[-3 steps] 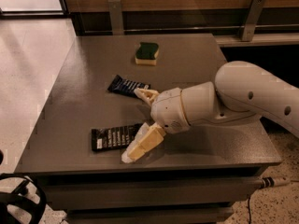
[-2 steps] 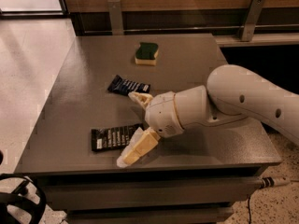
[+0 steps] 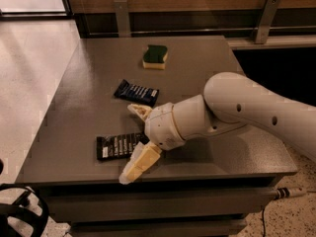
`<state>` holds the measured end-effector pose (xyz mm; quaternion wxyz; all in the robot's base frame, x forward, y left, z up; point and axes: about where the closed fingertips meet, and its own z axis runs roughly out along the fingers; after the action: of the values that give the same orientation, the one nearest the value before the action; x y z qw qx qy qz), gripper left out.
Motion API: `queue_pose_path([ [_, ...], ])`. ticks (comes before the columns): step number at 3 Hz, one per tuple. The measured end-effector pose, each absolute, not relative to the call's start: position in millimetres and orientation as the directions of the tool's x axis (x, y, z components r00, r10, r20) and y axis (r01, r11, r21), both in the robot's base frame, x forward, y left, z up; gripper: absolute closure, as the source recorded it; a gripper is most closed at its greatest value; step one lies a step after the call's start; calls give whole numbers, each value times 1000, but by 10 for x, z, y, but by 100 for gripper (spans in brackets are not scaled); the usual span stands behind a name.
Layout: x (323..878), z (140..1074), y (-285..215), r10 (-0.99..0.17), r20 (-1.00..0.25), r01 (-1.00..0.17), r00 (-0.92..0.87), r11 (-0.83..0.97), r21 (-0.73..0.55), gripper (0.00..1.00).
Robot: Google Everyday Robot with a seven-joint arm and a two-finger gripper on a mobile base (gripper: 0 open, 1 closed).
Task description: Pick rxbar chocolate
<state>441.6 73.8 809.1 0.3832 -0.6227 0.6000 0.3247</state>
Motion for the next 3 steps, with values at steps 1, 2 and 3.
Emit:
queue_pose_path([
  [1,4406,8110,749,-496,-865,-996,71,12,-89,19],
  [2,4395,8120,765,-498,-864,-996,76,9,-92,42],
  [3,4383,8131,782,-499,-863,-995,80,5,-95,65],
])
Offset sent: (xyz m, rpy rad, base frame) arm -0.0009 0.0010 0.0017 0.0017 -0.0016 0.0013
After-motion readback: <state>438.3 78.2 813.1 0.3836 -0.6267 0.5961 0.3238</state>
